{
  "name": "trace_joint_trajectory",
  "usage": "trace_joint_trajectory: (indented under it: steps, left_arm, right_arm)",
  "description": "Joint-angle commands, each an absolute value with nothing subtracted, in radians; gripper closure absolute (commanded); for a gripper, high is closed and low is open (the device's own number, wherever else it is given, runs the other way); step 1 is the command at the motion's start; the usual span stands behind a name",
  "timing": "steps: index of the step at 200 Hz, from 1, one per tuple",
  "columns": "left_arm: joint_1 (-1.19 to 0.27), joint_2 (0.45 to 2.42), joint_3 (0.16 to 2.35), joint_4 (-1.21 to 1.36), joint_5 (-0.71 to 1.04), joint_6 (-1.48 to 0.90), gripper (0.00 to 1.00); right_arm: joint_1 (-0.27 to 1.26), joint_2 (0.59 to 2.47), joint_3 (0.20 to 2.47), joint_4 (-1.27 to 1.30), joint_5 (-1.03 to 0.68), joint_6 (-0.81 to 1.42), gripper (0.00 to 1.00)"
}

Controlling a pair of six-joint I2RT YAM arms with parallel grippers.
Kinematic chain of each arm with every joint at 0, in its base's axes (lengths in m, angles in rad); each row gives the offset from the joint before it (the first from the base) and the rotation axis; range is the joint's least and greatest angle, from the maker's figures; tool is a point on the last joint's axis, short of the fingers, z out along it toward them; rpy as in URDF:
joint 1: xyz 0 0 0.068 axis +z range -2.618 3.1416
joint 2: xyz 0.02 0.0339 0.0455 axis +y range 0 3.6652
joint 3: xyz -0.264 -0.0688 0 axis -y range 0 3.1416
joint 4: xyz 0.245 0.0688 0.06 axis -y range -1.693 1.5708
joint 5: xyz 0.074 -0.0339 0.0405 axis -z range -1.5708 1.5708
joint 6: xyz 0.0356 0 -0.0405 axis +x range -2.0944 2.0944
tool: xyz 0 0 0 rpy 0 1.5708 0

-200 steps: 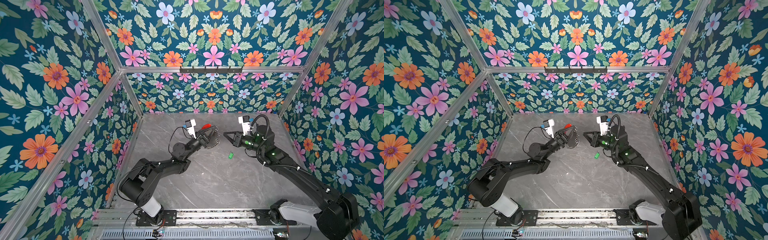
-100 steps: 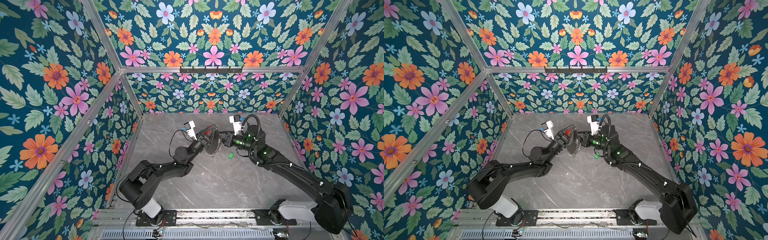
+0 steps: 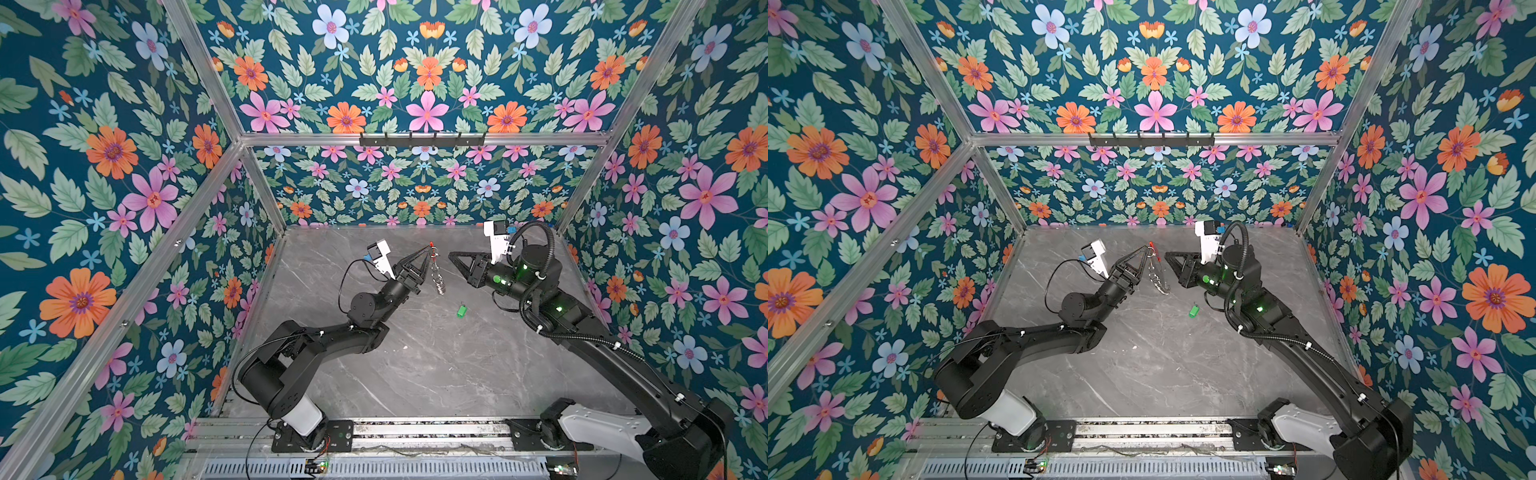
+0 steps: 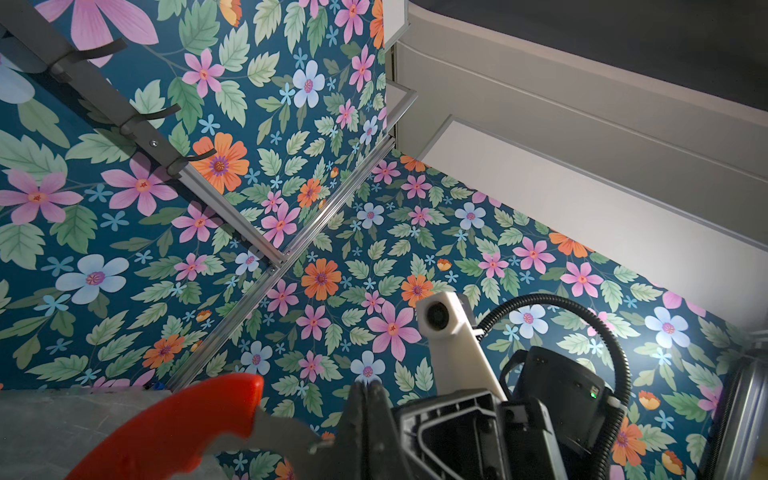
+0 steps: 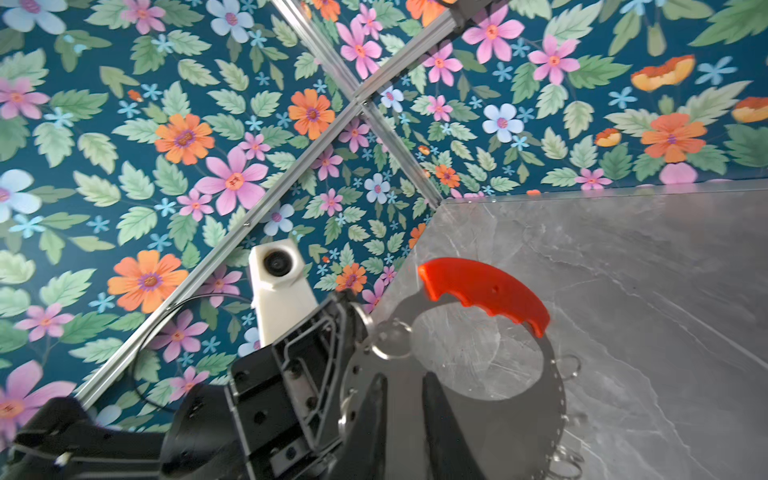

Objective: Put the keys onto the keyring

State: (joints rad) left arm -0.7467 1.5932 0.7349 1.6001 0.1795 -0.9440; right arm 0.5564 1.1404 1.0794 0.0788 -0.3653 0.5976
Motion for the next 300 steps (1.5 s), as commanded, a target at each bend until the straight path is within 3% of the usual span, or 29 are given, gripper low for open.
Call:
trace_joint_trajectory:
  steps: [1, 85, 152, 268, 300]
  left_arm:
    - [-0.747, 1.600, 0.751, 1.669, 0.193, -0.970, 1.00]
    - [-0.748, 1.598, 0.772, 1.669, 0.206, -0.992, 1.00]
    - [-0.748, 1.605, 0.778, 1.669, 0.198, -1.001, 1.00]
    - [-0.755, 1.640, 0.789, 1.669, 0.196, -1.017, 1.00]
    - [-0.755, 1.634, 0.777, 1.669, 0.189, -1.010, 1.00]
  right_arm:
    - [0.555, 1.164, 1.115, 0.103, -0.456, 0.599, 0.79]
    - [0.540, 1.228, 1.143, 0.188, -0.527, 0.687, 0.80]
    - [0.538, 1.260, 1.127, 0.290, -0.568, 0.742, 0.92]
    - [0.526, 1.320, 1.126, 0.423, -0.637, 0.813, 0.90]
    - [0.514, 1.317, 1.124, 0.416, -0.634, 0.818, 0.81]
